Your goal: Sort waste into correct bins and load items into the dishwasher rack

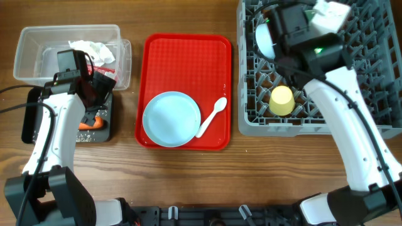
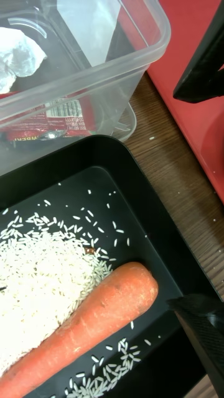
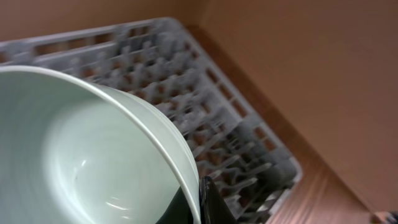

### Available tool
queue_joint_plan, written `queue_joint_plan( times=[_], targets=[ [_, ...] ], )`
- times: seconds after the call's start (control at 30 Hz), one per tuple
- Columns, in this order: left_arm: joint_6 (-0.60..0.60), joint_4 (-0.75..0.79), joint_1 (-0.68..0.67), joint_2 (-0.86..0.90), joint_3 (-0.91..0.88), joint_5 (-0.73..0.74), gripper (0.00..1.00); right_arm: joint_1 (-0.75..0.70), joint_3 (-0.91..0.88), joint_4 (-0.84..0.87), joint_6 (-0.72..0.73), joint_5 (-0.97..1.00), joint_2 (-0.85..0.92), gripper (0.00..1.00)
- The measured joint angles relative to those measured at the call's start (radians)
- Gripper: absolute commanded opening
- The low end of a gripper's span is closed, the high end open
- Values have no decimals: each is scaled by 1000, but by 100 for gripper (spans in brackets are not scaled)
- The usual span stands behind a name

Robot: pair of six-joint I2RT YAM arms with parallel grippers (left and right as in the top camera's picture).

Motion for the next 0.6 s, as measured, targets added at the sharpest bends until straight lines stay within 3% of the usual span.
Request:
queue_joint_plan(
  times=[0.13,0.23,0.47,0.6],
  targets=[
    [0,1,0,0,0,-1,100,-98,-1,164,-71,59,70,4],
    [0,-1,0,0,0,-2,100,-160,-4,429,-333,77,181,4],
    [0,0,0,0,0,-3,100,-186,-13,838,-887,161,357,4],
    [0,0,0,0,0,-3,100,-212,-13,857,-980,211,392,4]
  ],
)
